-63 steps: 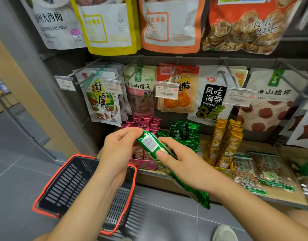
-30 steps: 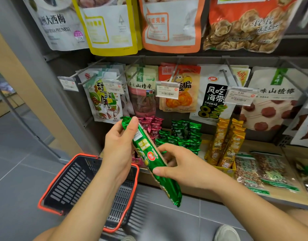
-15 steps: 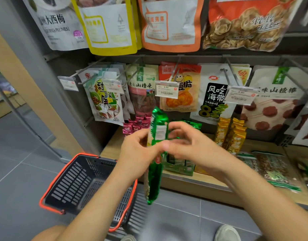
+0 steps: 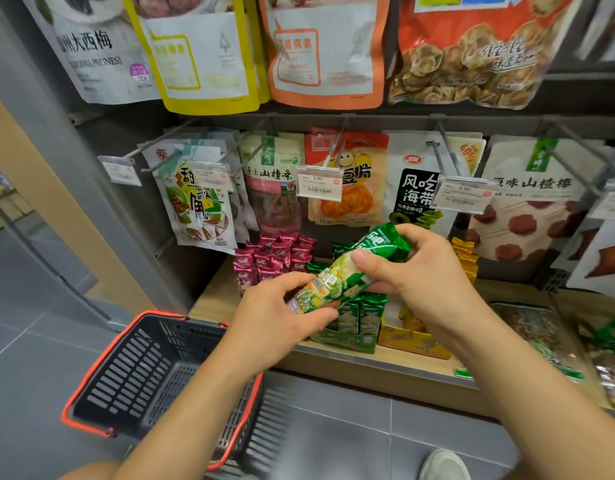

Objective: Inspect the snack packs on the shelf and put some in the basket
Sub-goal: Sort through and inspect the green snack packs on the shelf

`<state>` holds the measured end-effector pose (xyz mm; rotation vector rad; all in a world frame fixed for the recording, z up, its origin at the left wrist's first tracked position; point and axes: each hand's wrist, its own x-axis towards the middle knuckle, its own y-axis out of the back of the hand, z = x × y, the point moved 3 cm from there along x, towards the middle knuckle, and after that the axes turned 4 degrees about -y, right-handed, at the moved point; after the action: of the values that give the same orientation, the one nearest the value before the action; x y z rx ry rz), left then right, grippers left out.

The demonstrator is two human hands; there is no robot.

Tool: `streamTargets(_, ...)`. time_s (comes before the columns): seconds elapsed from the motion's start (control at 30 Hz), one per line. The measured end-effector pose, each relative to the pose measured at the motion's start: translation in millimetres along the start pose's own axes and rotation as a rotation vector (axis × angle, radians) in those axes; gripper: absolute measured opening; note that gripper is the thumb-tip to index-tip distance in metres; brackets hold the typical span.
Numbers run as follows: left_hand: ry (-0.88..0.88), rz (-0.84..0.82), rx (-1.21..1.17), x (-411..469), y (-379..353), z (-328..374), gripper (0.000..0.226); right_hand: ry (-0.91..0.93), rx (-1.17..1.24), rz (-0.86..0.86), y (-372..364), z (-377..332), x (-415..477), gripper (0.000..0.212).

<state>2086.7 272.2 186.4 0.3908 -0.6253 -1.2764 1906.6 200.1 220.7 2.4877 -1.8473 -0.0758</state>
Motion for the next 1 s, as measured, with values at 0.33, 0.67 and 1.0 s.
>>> streamTargets(0.33,0.067,-0.063,0.091,-2.2,29.5,-17.4,0.044,-0.136,0.28,-0.029,15.1,6.8,4.4,0.046)
streamTargets(0.67,0.029,0.003,0.136,-5.7,45.7,-22.5,0.042,-0.128,-0.562,-0.078,36.6,20.0,11.4,0.036)
streamTargets(1.0,-0.01,-0.033,-0.153,-5.6,26.3,-4.2,0.043,0.282,-0.96,-0.361,-28.9,28.3,-14.7,0.034)
